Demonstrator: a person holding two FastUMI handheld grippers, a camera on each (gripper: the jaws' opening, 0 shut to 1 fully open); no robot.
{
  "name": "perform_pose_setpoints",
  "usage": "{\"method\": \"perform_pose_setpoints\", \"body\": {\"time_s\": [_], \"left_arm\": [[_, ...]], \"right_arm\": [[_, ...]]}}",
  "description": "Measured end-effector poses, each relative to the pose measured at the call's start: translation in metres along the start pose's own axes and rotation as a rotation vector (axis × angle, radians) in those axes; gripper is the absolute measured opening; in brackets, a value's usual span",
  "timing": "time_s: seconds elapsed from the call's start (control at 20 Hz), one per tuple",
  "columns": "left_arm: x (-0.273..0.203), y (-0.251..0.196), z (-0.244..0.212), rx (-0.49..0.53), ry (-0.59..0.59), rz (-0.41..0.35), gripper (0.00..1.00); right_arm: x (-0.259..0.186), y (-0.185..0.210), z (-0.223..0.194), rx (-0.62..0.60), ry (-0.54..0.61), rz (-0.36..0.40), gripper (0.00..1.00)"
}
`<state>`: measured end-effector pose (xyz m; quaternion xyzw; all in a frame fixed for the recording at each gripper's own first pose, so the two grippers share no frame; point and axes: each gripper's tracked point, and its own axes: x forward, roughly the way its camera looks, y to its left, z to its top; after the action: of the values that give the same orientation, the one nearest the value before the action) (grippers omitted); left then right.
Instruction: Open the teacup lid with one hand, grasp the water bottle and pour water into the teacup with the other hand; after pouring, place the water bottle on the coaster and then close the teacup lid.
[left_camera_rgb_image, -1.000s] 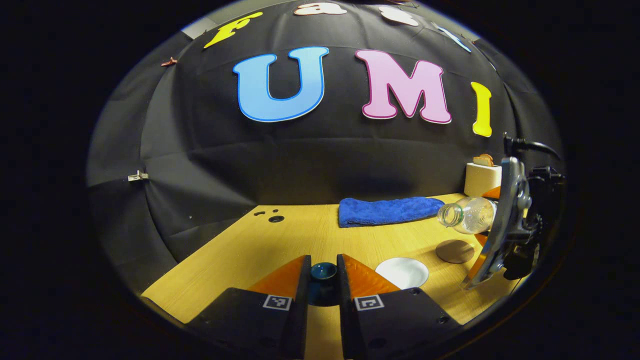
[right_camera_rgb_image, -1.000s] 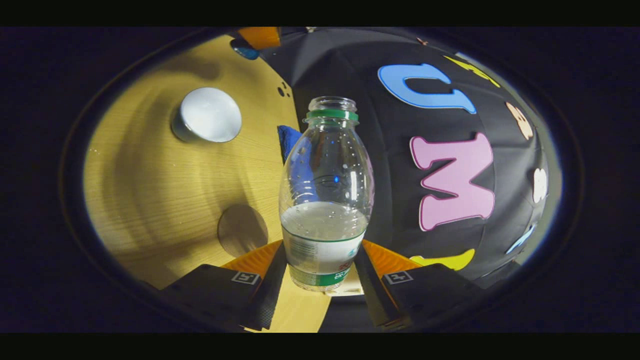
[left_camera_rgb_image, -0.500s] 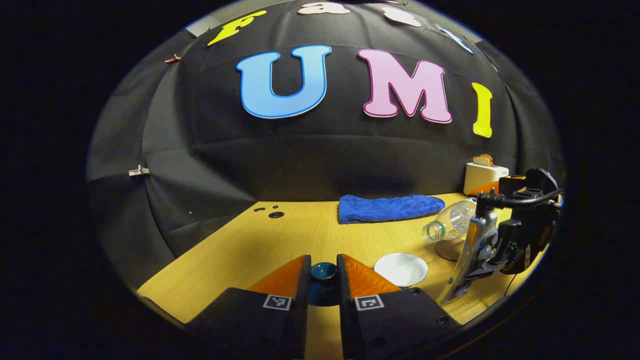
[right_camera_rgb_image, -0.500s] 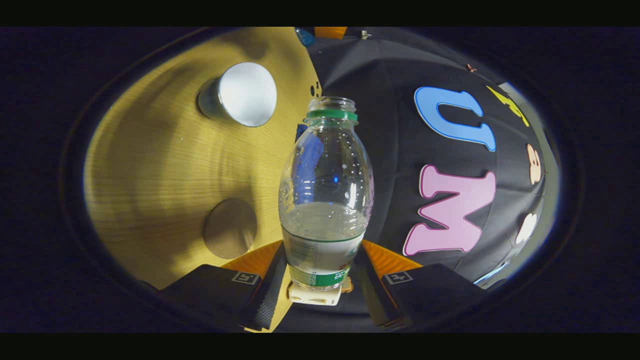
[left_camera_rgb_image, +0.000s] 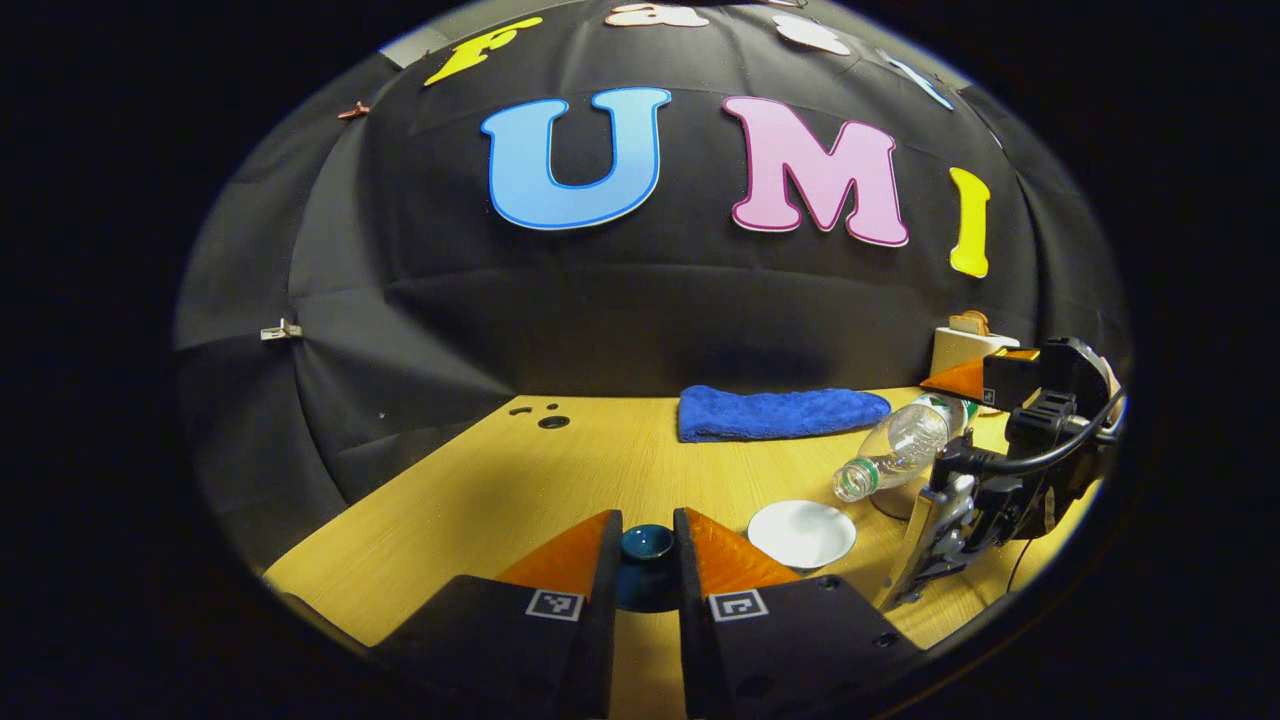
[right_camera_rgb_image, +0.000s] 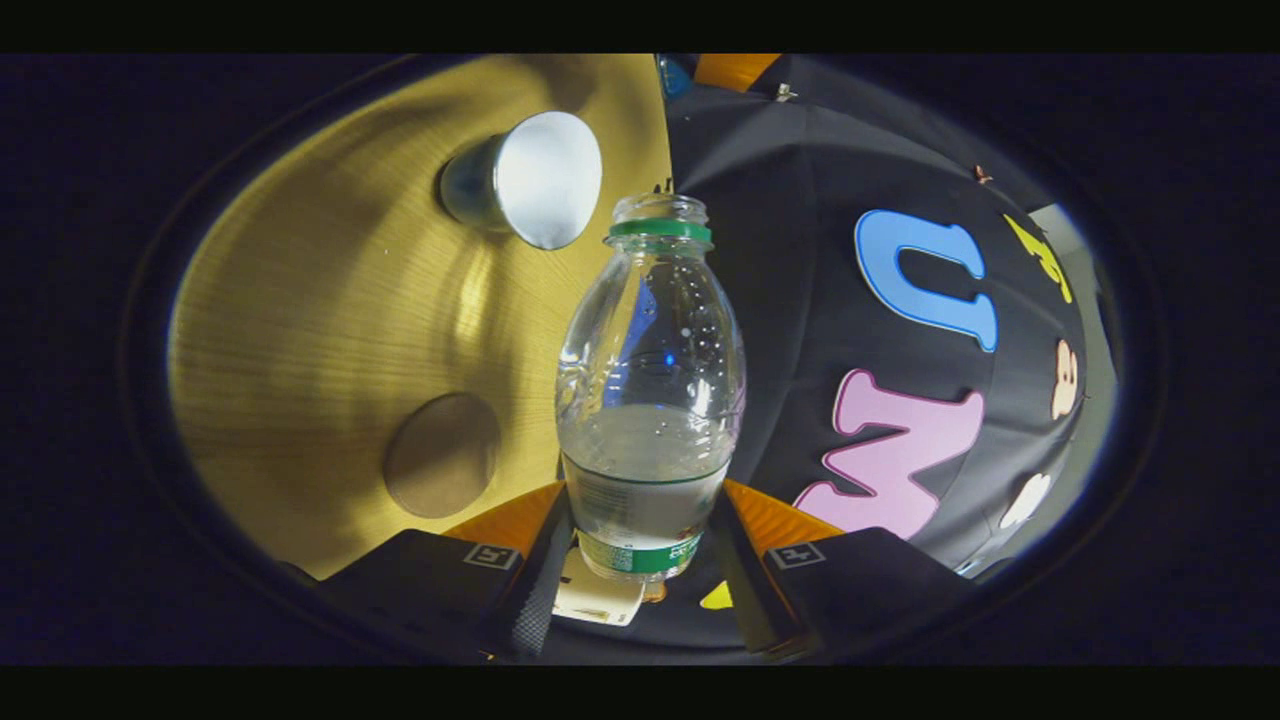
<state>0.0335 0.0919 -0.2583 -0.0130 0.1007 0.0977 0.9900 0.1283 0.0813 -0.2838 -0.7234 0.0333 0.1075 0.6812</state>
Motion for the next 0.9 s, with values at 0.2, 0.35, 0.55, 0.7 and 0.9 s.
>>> {"method": "perform_pose_setpoints", "body": {"time_s": [0.2, 0.35, 0.55, 0.7, 0.9], "left_arm": [[-0.0010, 0.0007, -0.0009, -0.009, 0.002, 0.005, 0.31], [-0.0006, 0.0001, -0.0022, -0.013, 0.006, 0.008, 0.31], [-0.0024, -0.0011, -0.0027, -0.020, 0.007, 0.008, 0.31], [-0.0016, -0.0026, -0.0049, -0.018, 0.008, 0.005, 0.31], [-0.0023, -0.0028, -0.0071, -0.021, 0.013, 0.003, 0.31]], "right_arm": [[0.0011, -0.0020, -0.0007, -0.032, -0.015, -0.012, 0.75], [0.0058, -0.0030, -0.0031, -0.046, -0.022, -0.017, 0.75], [0.0072, -0.0024, -0.0043, -0.067, -0.022, -0.032, 0.75], [0.0078, -0.0056, -0.0055, -0.091, -0.037, -0.041, 0.75], [0.0095, -0.0063, -0.0060, -0.110, -0.049, -0.056, 0.72]]}}
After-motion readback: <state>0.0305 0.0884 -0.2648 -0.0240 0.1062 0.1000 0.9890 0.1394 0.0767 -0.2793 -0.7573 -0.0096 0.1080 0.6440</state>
